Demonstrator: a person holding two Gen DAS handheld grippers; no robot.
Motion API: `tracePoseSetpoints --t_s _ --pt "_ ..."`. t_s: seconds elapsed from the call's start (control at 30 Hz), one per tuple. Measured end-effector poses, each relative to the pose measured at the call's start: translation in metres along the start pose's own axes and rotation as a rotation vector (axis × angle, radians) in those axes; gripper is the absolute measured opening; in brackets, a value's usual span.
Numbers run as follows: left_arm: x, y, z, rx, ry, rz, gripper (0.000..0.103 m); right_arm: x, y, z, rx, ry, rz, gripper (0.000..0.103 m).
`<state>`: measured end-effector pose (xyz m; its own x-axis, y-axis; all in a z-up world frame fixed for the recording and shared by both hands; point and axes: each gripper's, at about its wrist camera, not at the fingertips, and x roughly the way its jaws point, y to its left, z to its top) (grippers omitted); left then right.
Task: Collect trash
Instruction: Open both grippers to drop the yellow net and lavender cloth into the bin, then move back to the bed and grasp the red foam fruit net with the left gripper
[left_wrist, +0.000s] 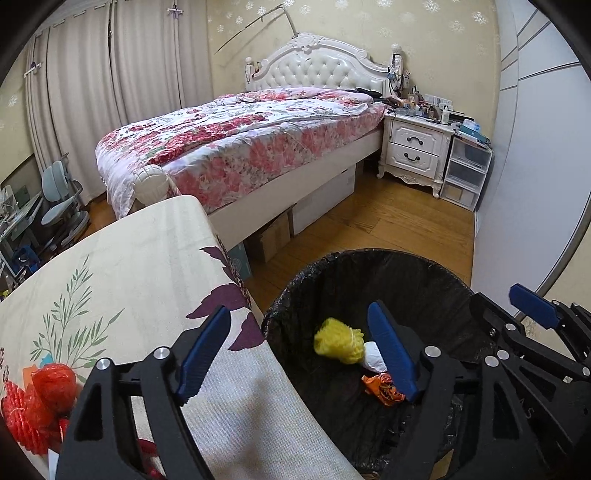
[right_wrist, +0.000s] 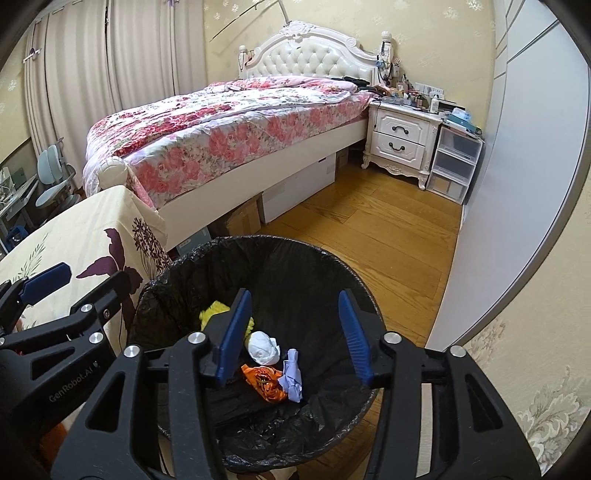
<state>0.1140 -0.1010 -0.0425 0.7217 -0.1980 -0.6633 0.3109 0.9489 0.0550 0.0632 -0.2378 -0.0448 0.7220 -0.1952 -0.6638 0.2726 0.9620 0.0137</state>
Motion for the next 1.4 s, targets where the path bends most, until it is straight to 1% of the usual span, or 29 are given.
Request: tracePoseSetpoints --t_s 0.07,0.13,0.23,0.27,0.37,0.6,0.9,1.07,1.17,1.3,1.4 --pt "-0.002 0.002 0.001 -0.004 0.0 0.013 0.081 -0.003 -0.001 0.001 0.004 -0.007 -0.01 0.06" --pt "-0.006 0.004 0.001 -0.006 -0.004 0.027 0.082 -0.006 -0.003 0.001 0.008 -0.013 -0.025 0.065" --pt "-0.015 0.009 0.0 -0.006 -0.015 0.049 0.084 -0.011 -0.004 0.001 0.01 -0.015 -0.043 0.078" --pt "-0.019 0.011 0.0 -0.009 -0.017 0.056 0.084 -0.013 -0.004 0.001 0.01 -0.019 -0.046 0.079" --pt "-0.029 0.018 -0.004 -0.025 -0.014 0.067 0.085 -0.018 -0.003 0.0 0.011 -0.017 -0.053 0.079" --pt "-0.055 0.047 -0.012 -0.071 -0.003 0.096 0.085 -0.035 0.008 -0.006 -0.004 -0.027 -0.024 0.079" --pt "-0.101 0.089 -0.027 -0.133 -0.019 0.154 0.085 -0.062 0.044 -0.017 -0.059 -0.046 0.06 0.079" --pt "-0.121 0.118 -0.044 -0.169 -0.018 0.207 0.085 -0.074 0.07 -0.023 -0.102 -0.043 0.116 0.079" --pt "-0.13 0.141 -0.057 -0.21 -0.004 0.246 0.085 -0.079 0.086 -0.025 -0.128 -0.041 0.143 0.079" --pt "-0.136 0.168 -0.074 -0.255 0.017 0.289 0.085 -0.084 0.104 -0.029 -0.155 -0.039 0.176 0.079" --pt "-0.135 0.182 -0.085 -0.278 0.033 0.308 0.085 -0.086 0.117 -0.032 -0.177 -0.035 0.195 0.079"
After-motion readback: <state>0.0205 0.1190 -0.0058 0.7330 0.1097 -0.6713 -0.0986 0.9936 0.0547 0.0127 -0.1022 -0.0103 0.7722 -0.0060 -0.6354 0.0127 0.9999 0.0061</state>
